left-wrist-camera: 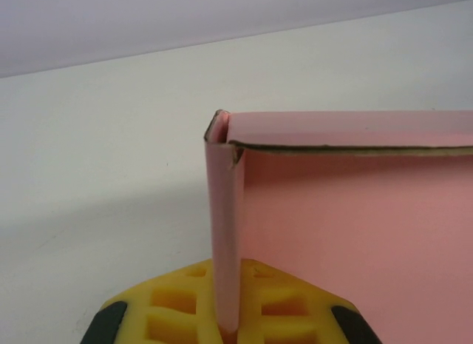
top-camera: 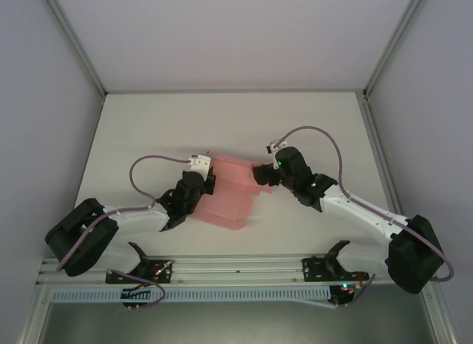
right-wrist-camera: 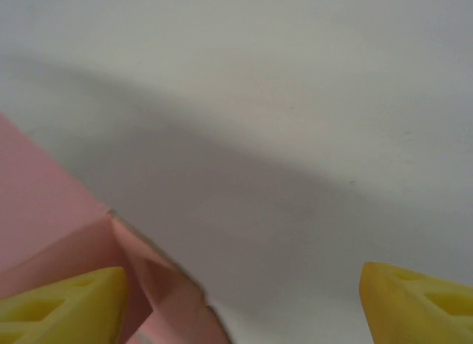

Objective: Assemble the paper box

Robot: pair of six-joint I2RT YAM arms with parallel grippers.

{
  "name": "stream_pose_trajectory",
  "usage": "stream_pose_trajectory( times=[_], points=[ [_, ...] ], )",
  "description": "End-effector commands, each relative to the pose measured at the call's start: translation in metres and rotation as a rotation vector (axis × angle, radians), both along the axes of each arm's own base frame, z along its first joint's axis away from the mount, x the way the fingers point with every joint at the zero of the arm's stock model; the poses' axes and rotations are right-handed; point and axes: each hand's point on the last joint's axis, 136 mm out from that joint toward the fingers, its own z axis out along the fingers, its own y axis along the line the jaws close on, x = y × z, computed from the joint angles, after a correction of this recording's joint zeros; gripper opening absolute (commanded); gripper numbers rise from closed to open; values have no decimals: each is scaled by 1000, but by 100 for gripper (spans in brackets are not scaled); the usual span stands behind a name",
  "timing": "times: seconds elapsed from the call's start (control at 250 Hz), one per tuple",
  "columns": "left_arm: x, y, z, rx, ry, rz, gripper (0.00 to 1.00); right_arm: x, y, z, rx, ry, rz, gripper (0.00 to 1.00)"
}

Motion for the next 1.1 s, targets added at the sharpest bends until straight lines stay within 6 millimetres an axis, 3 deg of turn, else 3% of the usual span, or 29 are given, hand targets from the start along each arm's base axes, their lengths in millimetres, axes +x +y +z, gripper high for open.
stream_pose_trajectory(
  times=[0.0, 0.116, 0.236, 0.359, 0.447, 0.563, 0.739, 0.938, 1.098],
  points=[
    [8, -3, 15, -45, -17, 43, 0, -13, 26, -4, 89, 28, 137, 81],
    [7, -10, 18, -65, -13, 14, 0, -10, 30, -5, 110, 5, 126, 81],
    [2, -20, 23, -102, -17, -52, 0, 7, 31, 13, 196, -115, 45, 83],
    [-2, -23, 21, -112, -11, -70, 0, 26, 18, 29, 298, -233, -115, 84],
    [-3, -22, 22, -127, -6, -65, 0, 28, 13, 35, 341, -270, -153, 90],
    [-1, -14, 24, -131, -8, -18, 0, 21, 10, 32, 293, -237, -146, 94],
    [6, 3, 28, -135, -27, 90, 0, -9, -7, 24, 207, -168, -124, 100],
    [8, -1, 39, -140, -44, 78, 0, -35, -37, 2, 173, -62, -189, 100],
    [8, 0, 48, -136, -66, 77, 0, -42, -41, -18, 116, 17, -193, 100]
  ],
)
